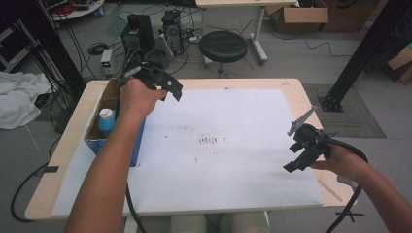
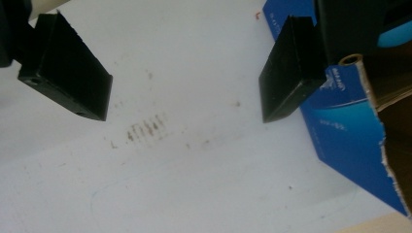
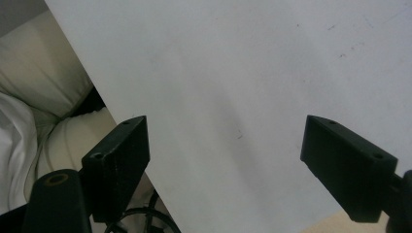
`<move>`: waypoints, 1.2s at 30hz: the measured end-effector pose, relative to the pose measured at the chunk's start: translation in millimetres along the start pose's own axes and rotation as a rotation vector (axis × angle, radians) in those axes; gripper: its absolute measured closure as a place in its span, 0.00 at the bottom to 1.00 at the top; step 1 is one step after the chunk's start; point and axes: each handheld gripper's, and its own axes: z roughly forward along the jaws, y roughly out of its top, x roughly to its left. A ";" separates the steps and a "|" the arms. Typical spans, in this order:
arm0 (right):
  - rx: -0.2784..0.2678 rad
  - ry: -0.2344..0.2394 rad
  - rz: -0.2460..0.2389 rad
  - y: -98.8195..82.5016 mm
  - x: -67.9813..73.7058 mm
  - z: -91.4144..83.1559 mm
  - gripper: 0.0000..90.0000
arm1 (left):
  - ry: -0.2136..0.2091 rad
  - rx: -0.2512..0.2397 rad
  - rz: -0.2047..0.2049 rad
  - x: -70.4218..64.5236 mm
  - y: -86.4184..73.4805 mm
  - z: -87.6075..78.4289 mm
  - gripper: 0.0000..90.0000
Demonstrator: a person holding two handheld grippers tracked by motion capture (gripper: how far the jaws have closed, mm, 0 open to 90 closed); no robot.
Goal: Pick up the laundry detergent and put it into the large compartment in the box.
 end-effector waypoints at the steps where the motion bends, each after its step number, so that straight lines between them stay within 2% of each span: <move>1: 0.000 -0.003 -0.004 -0.6 -0.2 -0.6 0.20 | -0.002 -0.002 0.001 -2.7 0.9 1.8 0.23; 19: -0.010 -0.013 0.007 -5.7 0.3 -8.8 0.20 | -0.020 0.009 0.071 -39.6 6.2 34.8 0.23; 23: -0.020 -0.016 0.003 -6.8 0.1 -8.9 0.20 | -0.024 0.014 0.079 -43.1 5.8 40.2 0.23; 28: -0.007 -0.015 0.012 -7.7 0.0 -8.0 0.20 | -0.024 0.006 0.089 -45.7 3.9 44.6 0.23; 30: -0.009 -0.014 0.008 -6.6 1.0 -8.9 0.20 | -0.033 0.003 0.083 -45.6 2.8 45.8 0.23; 36: -0.010 -0.016 0.001 -2.8 2.8 -9.7 0.20 | -0.026 0.016 0.081 -43.8 1.1 49.9 0.23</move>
